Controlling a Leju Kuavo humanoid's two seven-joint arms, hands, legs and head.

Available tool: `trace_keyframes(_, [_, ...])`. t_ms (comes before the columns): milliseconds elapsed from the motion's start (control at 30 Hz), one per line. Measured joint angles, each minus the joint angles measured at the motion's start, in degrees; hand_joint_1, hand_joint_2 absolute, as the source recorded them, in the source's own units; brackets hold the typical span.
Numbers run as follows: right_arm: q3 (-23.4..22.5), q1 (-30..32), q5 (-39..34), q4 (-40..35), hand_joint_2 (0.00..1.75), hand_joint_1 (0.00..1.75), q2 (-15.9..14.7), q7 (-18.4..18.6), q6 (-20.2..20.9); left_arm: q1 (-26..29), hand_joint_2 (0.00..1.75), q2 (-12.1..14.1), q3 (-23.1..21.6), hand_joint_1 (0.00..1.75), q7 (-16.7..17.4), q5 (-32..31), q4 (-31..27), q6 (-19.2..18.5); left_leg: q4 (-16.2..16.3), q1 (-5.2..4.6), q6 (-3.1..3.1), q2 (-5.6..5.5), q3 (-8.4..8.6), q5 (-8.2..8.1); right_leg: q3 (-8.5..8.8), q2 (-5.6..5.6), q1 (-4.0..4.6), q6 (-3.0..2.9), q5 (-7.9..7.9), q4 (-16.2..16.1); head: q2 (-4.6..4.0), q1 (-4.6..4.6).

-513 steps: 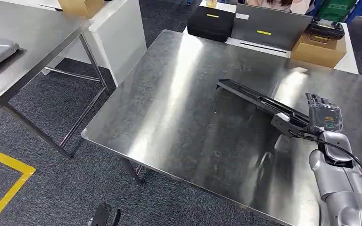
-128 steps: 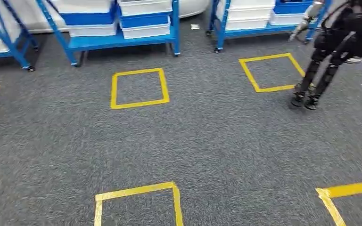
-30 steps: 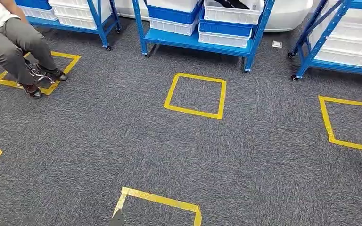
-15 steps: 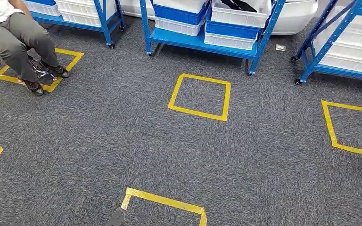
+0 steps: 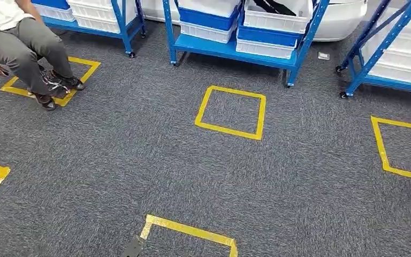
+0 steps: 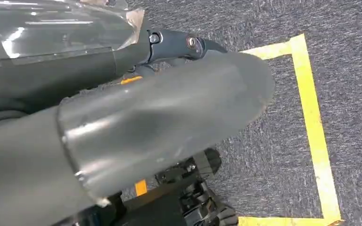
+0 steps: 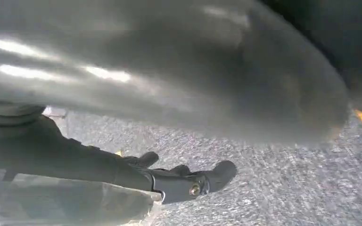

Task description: Take the parts from the cabinet and place them on the table.

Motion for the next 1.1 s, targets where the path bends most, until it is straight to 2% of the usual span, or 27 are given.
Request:
trace_keyframes(33, [0.0, -0.04, 0.13, 0.0, 0.0, 0.0, -0.04, 0.0, 0.13, -0.05, 0.0, -0.02, 0.02, 0.0, -0.07, 0.04, -0.02, -0.09, 0.54, 0.22, -0.53, -0.11, 0.04, -0.38, 2.39, 0.0, -0.23, 0.56, 2.14, -5.14, 0.0, -0.04])
trace_keyframes(67, [0.0, -0.03, 0.2, 0.0, 0.0, 0.0, -0.02, -0.02, 0.2, -0.1, 0.0, 0.0, 0.02, 0.0, -0.13, 0.09, -0.11, -0.17, 1.36, 0.19, -1.28, -0.08, -0.17, -0.98, 3.53, -0.12, -0.4, 0.49, 2.89, -8.06, 0.0, 0.15])
trace_keyframes(100, [0.0, -0.09, 0.24, 0.0, 0.0, 0.0, 0.24, -0.04, 0.26, -0.21, 0.0, 0.07, 0.04, 0.0, -0.2, 0.11, -0.13, -0.2, 2.09, -0.25, -1.86, -0.16, -0.41, -1.8, 3.92, 0.25, 0.05, -0.42, 2.84, -8.24, 0.0, 0.48])
trace_keyframes(133, [0.0, -0.16, 0.3, 0.0, 0.0, 0.0, 0.22, -0.04, 0.26, -0.24, 0.0, 0.07, 0.04, 0.0, -0.26, 0.11, -0.13, -0.2, 2.02, -0.23, -2.02, -0.18, -0.42, -1.85, 3.8, 0.25, 0.06, -1.42, 2.72, -7.72, 0.0, 0.15])
trace_keyframes(200, [0.0, -0.02, 0.37, 0.0, 0.0, 0.0, 0.18, -0.04, 0.33, -0.3, 0.0, 0.07, 0.04, 0.0, -0.26, 0.11, -0.13, -0.28, 1.96, 0.12, -2.21, -0.14, -0.25, -1.79, 3.65, 0.24, 0.46, -2.25, 2.57, -7.46, 0.0, 0.13])
trace_keyframes(233, [0.0, -0.03, 0.41, 0.0, 0.0, 0.0, 0.2, -0.04, 0.35, -0.34, 0.0, 0.09, 0.04, 0.0, -0.26, 0.11, -0.15, -0.28, 2.19, 0.53, -2.48, -0.15, -0.29, -2.05, 3.85, 0.27, 0.04, -2.8, 2.56, -7.53, 0.0, 0.13])
trace_keyframes(267, [0.0, -0.01, 0.46, 0.0, 0.0, 0.0, 0.2, -0.04, 0.35, -0.36, 0.0, 0.09, 0.04, 0.0, -0.26, 0.11, -0.15, -0.28, 3.31, 0.55, -2.74, 0.14, -0.6, -2.81, 3.98, 0.26, 0.18, -2.89, 2.52, -7.58, 0.0, 0.02])
trace_keyframes(300, [0.0, -0.04, 0.48, 0.0, 0.0, 0.0, 0.2, -0.04, 0.35, -0.49, 0.0, 0.07, 0.04, 0.0, -0.26, 0.11, -0.15, -0.28, 6.54, 0.54, -2.97, 0.37, -2.19, -4.73, 4.1, 0.24, 0.29, -3.36, 2.43, -7.58, 0.0, -0.04])
trace_keyframes(367, [0.0, -0.05, 0.5, 0.0, 0.0, 0.0, 0.22, -0.04, 0.39, -0.57, 0.0, 0.07, 0.02, 0.0, -0.26, 0.11, -0.15, -0.39, 16.05, 0.55, -3.27, 0.4, -7.43, -8.82, 4.13, 0.13, 0.66, -3.73, 2.19, -7.56, 0.0, 0.0])
trace_keyframes(400, [0.0, -0.03, 0.5, 0.0, 0.0, 0.0, 0.2, -0.04, 0.39, -0.52, 0.0, 0.07, 0.02, 0.0, -0.26, 0.11, -0.15, -0.41, 19.54, 0.54, -3.22, 0.41, -9.59, -9.61, 4.18, 0.12, 0.88, -3.88, 2.08, -7.55, 0.0, -0.02])
trace_keyframes(433, [0.0, 0.01, 0.5, 0.0, 0.0, 0.0, 0.2, -0.04, 0.42, -0.49, 0.0, 0.09, 0.04, 0.0, -0.26, 0.11, -0.15, -0.46, 20.58, 0.52, -3.01, 0.41, -10.63, -9.01, 4.31, 0.14, 1.12, -4.04, 1.97, -7.55, 0.0, 0.0])
trace_keyframes(467, [0.0, 0.03, 0.5, 0.0, 0.0, 0.0, 0.2, -0.04, 0.42, -0.5, 0.0, 0.11, 0.04, 0.0, -0.26, 0.11, -0.15, -0.5, 18.87, 0.44, -2.55, 0.41, -10.33, -7.0, 4.53, 0.17, 1.35, -4.22, 1.83, -7.56, 0.0, 0.0])
trace_keyframes(500, [0.0, 0.01, 0.5, 0.0, 0.0, 0.0, 0.2, -0.04, 0.42, -0.55, 0.0, 0.13, 0.04, 0.0, -0.24, 0.11, -0.15, -0.57, 14.76, 0.22, -1.93, 0.41, -8.69, -4.1, 4.88, 0.23, 1.62, -4.43, 1.67, -7.57, 0.0, -0.02])
trace_keyframes(533, [0.0, -0.02, 0.5, 0.0, 0.0, 0.0, 0.24, -0.04, 0.42, -0.59, 0.0, 0.11, 0.04, 0.0, -0.24, 0.11, -0.15, -0.61, 9.28, -0.15, -0.96, 0.41, -6.27, -0.96, 5.28, 0.25, 1.84, -4.64, 1.5, -7.63, 0.0, 0.0])
trace_keyframes(567, [0.0, -0.03, 0.52, 0.0, 0.0, 0.0, 0.35, -0.04, 0.42, -0.67, 0.0, 0.13, 0.04, 0.0, -0.24, 0.11, -0.15, -0.63, 4.48, -0.81, 0.25, 0.46, -4.23, 0.91, 5.56, 0.26, 1.88, -4.62, 1.27, -7.68, 0.0, 0.04])
trace_keyframes(600, [0.0, 0.0, 0.5, 0.0, 0.0, 0.0, 0.64, -0.04, 0.42, -0.79, 0.0, 0.31, 0.04, 0.0, -0.24, 0.11, -0.15, -0.63, 4.11, -1.0, 0.75, 1.05, -3.76, -0.22, 5.55, 0.19, 2.17, -4.42, 1.11, -7.79, 0.0, 0.35])
trace_keyframes(700, [0.0, -0.16, 0.52, 0.0, 0.0, 0.0, 0.68, -0.04, 0.44, -0.82, 0.0, 0.24, 0.04, 0.0, -0.24, 0.09, -0.22, -0.68, 3.38, -1.71, 1.25, 0.87, -3.67, -0.2, 5.55, -0.03, 1.6, -3.82, 0.97, -8.21, 0.0, 0.2])
trace_keyframes(733, [0.0, -0.29, 0.52, 0.0, 0.0, 0.0, 0.81, -0.04, 0.44, -0.87, 0.0, 0.22, 0.04, 0.0, -0.24, 0.11, -0.22, -0.68, 2.26, -1.69, 1.45, 0.85, -3.12, 0.11, 6.02, -0.06, 1.97, -3.42, 0.95, -8.68, 0.0, 0.2])
trace_keyframes(767, [-0.02, -0.25, 0.52, -0.07, 0.0, 0.0, 0.61, -0.04, 0.44, -0.75, 0.0, 0.17, 0.09, 0.0, -0.24, 0.13, -0.26, -0.7, 0.7, -0.86, 1.09, 0.98, -1.81, 0.77, 5.58, -0.14, 2.06, -3.42, 0.53, -7.73, 0.0, 0.24])
trace_keyframes(800, [-0.02, -0.26, 0.52, -0.04, 0.0, 0.0, 0.57, -0.04, 0.44, -0.84, 0.0, 0.17, 0.15, 0.0, -0.24, 0.15, -0.26, -0.72, -0.01, -0.93, 1.25, 0.92, -1.26, 0.81, 4.63, -0.07, 2.1, -3.58, -0.5, -5.45, 0.0, 0.2])
trace_keyframes(867, [-0.02, -0.24, 0.5, -0.04, 0.0, 0.0, 0.48, -0.04, 0.44, -1.02, 0.0, 0.04, 0.15, 0.0, -0.24, 0.15, -0.26, -0.83, -0.03, -0.92, 1.32, 0.94, -0.91, 0.55, -0.27, 0.02, 1.76, -3.88, -3.74, 3.35, 0.0, 0.57])
trace_keyframes(900, [-0.02, -0.23, 0.48, -0.04, 0.0, 0.0, 0.39, -0.04, 0.44, -0.95, 0.0, 0.0, 0.15, 0.0, -0.24, 0.17, -0.26, -0.92, -0.01, -0.98, 1.29, 0.91, -0.76, 0.36, -2.65, 0.02, 1.57, -3.66, -4.61, 7.16, 0.0, 0.5])
trace_keyframes(933, [-0.04, -0.07, 0.48, -0.04, 0.0, 0.0, 0.35, -0.04, 0.44, -0.88, 0.0, -0.02, 0.15, 0.0, -0.24, 0.15, -0.26, -0.92, 0.03, -0.96, 1.21, 0.82, -0.58, 0.12, -3.95, 0.02, 1.44, -3.21, -4.55, 8.75, 0.0, 0.5])
trace_keyframes(967, [-0.04, 0.04, 0.44, -0.04, 0.0, 0.0, 0.26, -0.04, 0.44, -0.82, 0.0, -0.02, 0.15, 0.0, -0.24, 0.17, -0.26, -0.92, 0.05, -0.85, 0.98, 0.63, -0.26, -0.13, -3.8, 0.01, 1.23, -2.44, -3.35, 7.48, 0.0, 0.63])
trace_keyframes(1000, [-0.04, 0.05, 0.44, -0.04, 0.0, 0.0, 0.2, -0.04, 0.44, -0.82, 0.0, -0.02, 0.15, 0.0, -0.24, 0.17, -0.26, -0.92, 0.2, -0.65, 0.64, 0.53, 0.11, -0.46, -2.49, 0.0, 0.95, -1.55, -1.28, 4.02, 0.0, 0.59])
trace_keyframes(1067, [-0.04, 0.01, 0.44, -0.04, 0.0, 0.0, 0.02, -0.04, 0.44, -0.84, 0.0, -0.02, 0.15, 0.0, -0.24, 0.17, -0.26, -0.9, 1.3, -0.3, -0.33, 0.41, 0.54, -1.68, 2.18, -0.03, 0.23, 0.22, 3.78, -6.74, 0.0, 0.72])
trace_keyframes(1100, [-0.04, -0.01, 0.44, 0.02, 0.0, 0.0, 0.26, -0.04, 0.57, -0.84, 0.0, 0.09, 0.15, 0.0, -0.22, 0.17, -0.24, -0.9, 1.92, -0.76, -0.96, 0.37, 0.31, -2.39, 2.22, 0.12, 0.54, -0.26, 3.24, -6.83, 0.0, 0.87])
